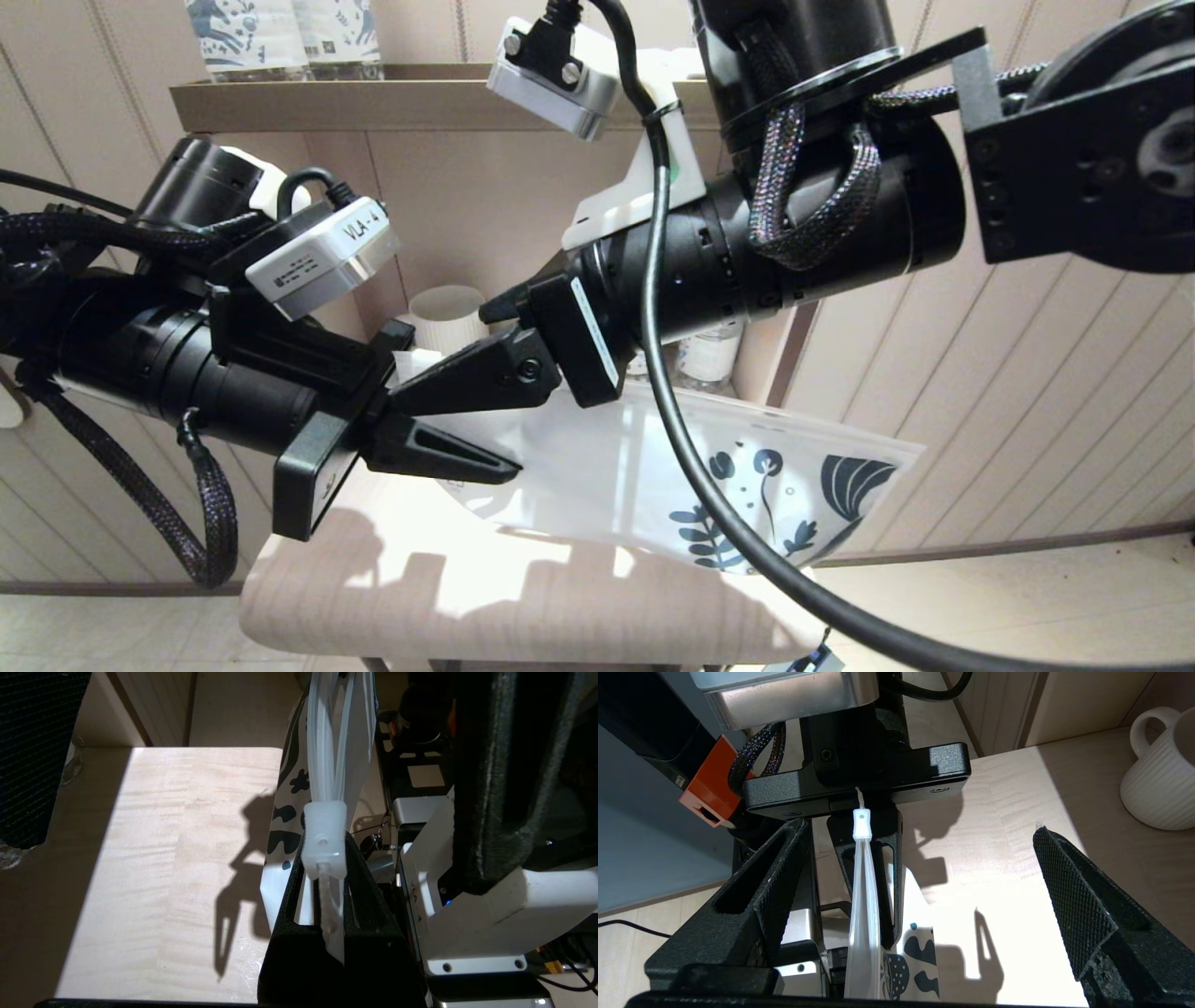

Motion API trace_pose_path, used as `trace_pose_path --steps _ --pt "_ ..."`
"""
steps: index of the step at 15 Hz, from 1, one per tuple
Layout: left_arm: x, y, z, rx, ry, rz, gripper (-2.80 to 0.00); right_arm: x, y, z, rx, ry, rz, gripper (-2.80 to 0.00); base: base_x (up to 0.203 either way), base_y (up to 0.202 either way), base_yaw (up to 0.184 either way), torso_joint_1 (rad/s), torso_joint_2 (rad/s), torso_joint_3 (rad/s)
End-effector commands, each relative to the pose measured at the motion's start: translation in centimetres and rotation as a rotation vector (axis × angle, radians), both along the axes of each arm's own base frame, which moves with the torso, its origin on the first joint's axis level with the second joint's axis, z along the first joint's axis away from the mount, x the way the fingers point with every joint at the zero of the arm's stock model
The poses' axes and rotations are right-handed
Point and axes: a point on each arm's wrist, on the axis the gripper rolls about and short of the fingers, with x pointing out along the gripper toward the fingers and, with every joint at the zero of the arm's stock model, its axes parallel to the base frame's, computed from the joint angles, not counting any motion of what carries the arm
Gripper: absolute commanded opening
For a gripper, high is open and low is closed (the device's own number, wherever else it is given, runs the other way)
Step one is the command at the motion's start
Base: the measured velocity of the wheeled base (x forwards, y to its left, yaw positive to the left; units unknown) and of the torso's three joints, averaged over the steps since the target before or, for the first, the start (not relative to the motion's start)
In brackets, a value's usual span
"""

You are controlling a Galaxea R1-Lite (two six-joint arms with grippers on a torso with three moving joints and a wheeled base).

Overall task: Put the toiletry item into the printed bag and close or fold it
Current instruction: Hand it to the other hand

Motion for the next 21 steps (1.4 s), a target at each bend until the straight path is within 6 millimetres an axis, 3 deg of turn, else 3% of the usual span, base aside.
trace_pose_path --steps 1,3,4,18,21 --pt "-0.1 0.0 0.0 -0.003 -0.001 -0.006 -2.8 0.0 0.0 0.0 -0.003 0.002 0.004 0.0 0.0 0.0 0.0 0.0 0.0 0.0" --pt "0.0 0.0 0.0 -0.006 -0.006 -0.006 -2.8 0.0 0.0 -0.1 -0.004 0.005 0.004 0.0 0.0 0.0 0.0 0.0 0.0 0.0" --pt "0.0 0.0 0.0 -0.005 -0.006 -0.005 -2.8 -0.1 0.0 0.0 -0.002 0.003 0.005 -2.8 0.0 0.0 0.0 0.0 0.0 0.0" --pt "0.0 0.0 -0.2 -0.003 -0.006 -0.008 -2.8 -0.2 0.0 -0.1 -0.004 0.006 0.009 -2.8 0.0 0.0 0.0 0.0 0.0 0.0" --pt "-0.2 0.1 0.0 -0.007 -0.004 -0.004 -2.8 -1.0 -1.0 1.1 0.026 0.003 0.003 -2.8 0.0 0.0 0.0 0.0 0.0 0.0"
